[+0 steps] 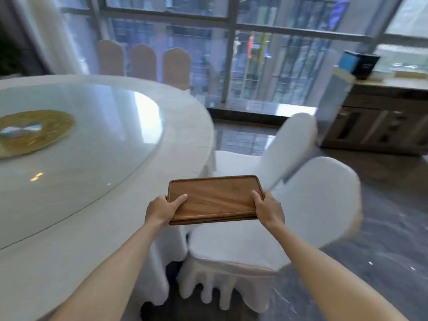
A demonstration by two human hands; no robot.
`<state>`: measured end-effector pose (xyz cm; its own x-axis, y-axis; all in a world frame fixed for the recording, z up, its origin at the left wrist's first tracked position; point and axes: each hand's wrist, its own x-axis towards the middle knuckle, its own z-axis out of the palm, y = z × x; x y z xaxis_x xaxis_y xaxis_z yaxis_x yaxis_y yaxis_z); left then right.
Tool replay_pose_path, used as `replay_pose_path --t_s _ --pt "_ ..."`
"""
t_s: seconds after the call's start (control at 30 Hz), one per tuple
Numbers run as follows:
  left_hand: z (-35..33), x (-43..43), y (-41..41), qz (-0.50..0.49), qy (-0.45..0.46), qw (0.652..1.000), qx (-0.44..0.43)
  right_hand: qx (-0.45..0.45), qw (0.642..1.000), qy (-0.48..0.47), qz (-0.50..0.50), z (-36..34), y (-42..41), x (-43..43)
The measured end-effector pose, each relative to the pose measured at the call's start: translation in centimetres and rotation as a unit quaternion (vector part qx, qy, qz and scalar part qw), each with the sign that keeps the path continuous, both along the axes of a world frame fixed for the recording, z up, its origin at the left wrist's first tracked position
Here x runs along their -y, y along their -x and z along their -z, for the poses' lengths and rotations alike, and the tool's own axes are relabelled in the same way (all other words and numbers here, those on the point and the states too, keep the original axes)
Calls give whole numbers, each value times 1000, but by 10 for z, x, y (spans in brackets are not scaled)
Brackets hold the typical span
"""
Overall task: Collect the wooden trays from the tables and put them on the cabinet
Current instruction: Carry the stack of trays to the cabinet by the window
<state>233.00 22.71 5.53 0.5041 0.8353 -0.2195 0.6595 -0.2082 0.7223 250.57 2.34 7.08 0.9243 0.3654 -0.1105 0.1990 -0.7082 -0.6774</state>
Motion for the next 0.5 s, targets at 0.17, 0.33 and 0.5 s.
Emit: replay_pose_path --t_s 0.17,0.33,0.5 --pt "-35 97 -108 118 -12 992 42 47 992 -21 118 -40 -55 135" --pt "-56 194 -200 231 -30 971 54 64 972 -23 226 -68 -97 254" --pt "-69 276 -285 315 -35 946 66 66 947 -24 314 -76 -138 344"
